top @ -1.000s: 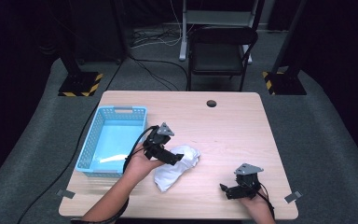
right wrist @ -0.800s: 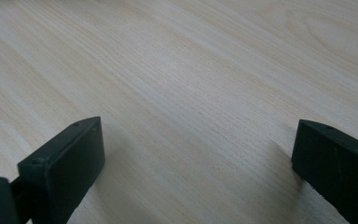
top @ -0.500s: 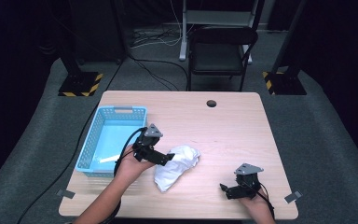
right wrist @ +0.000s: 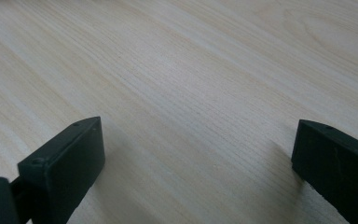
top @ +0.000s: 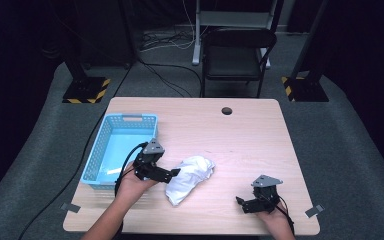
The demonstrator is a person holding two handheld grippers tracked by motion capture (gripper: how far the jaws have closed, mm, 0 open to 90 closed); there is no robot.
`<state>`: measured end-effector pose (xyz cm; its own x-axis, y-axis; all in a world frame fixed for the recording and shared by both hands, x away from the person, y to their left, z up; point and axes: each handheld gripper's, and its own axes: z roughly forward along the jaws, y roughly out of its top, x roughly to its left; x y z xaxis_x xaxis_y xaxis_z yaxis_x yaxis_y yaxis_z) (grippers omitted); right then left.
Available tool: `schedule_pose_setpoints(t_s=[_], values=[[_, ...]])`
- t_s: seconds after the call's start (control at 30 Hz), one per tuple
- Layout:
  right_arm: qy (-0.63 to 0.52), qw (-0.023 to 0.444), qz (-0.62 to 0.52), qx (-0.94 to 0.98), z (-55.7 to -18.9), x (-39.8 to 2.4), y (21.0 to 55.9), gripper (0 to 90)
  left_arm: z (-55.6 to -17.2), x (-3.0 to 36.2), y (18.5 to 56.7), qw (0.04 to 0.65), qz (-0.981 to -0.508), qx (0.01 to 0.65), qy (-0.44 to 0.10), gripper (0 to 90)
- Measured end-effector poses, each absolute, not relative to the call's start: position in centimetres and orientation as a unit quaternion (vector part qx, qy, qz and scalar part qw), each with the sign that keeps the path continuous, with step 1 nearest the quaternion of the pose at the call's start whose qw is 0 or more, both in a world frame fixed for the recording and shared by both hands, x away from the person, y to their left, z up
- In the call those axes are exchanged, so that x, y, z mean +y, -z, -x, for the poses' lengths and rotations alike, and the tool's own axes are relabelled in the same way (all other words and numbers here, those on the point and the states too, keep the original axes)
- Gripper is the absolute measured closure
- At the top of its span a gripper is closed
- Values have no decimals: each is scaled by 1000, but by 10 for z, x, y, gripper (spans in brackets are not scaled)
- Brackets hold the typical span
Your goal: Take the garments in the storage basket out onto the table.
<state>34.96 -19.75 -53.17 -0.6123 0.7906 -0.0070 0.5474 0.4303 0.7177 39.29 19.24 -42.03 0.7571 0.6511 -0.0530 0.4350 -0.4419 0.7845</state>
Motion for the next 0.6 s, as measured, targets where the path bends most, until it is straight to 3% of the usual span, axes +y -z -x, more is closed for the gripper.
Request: schedule_pose_setpoints(t_s=[0.6], values=[[-348,175,-405,827,-350,-198,532,19,-386,220,420,433,-823,342,-138,94]])
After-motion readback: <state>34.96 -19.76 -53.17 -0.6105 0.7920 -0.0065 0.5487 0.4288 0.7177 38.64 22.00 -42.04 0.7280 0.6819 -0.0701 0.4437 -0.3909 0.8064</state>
